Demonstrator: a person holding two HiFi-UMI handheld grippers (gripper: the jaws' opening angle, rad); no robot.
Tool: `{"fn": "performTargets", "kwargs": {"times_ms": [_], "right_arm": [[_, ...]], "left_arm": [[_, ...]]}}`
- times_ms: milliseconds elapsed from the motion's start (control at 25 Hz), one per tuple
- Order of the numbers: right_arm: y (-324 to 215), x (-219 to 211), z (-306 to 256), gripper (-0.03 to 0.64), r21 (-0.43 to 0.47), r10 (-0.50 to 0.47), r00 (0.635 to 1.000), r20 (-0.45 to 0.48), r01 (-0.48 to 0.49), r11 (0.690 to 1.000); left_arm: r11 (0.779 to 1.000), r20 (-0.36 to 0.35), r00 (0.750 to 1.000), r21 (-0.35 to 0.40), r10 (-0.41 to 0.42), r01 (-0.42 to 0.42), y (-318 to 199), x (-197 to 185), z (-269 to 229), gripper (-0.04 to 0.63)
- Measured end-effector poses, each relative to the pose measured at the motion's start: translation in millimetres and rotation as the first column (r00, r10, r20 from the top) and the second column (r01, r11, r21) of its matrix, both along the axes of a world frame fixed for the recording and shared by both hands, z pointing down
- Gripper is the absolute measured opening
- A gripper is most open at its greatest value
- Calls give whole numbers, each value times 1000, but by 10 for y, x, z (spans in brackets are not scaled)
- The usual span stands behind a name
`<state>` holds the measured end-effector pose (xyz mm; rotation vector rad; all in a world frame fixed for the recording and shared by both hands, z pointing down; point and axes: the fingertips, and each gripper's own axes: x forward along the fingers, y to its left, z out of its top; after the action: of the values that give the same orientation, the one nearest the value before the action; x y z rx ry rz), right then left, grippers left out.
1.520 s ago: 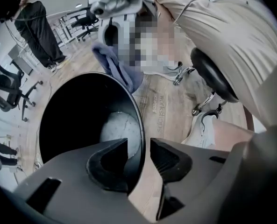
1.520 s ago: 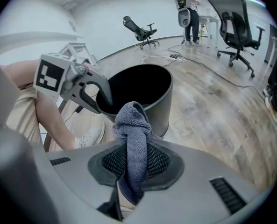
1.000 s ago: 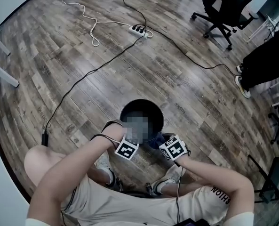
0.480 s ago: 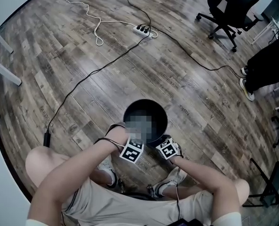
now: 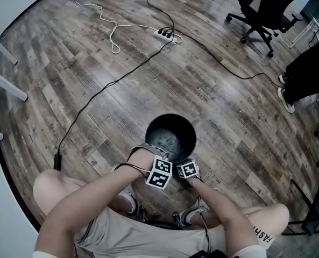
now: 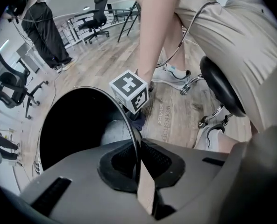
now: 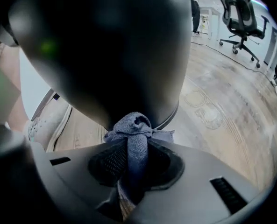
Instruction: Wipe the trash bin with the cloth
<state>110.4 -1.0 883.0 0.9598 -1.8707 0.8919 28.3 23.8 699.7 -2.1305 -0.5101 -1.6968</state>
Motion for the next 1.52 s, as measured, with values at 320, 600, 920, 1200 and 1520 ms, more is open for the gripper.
{"fn": "performTargets", "kwargs": {"times_ms": [320,600,920,1200,1520], "right_arm": [[167,-204,-878,77,-94,153,977,151,-140,986],[337,-152,-1747,77,-82,154,975,159,-142,986],[280,-55,-2395,77,39,101,992,69,-104,994],[70,79,-2014,77,158,7,997,-76,5,987],[51,10,-1328,77,169,-22,992,-120,43,985]], "left_arm": [[999,3,999,24,45,-45,27,28,-15,90],[986,31,986,-1,166,-166,8,-235,-114,146],[979,75,978,54,195,-199,-108,-395,26,115],[985,47,984,4,174,-174,59,-235,9,25],[996,35,996,6,88,-88,32,-136,-9,25]]}}
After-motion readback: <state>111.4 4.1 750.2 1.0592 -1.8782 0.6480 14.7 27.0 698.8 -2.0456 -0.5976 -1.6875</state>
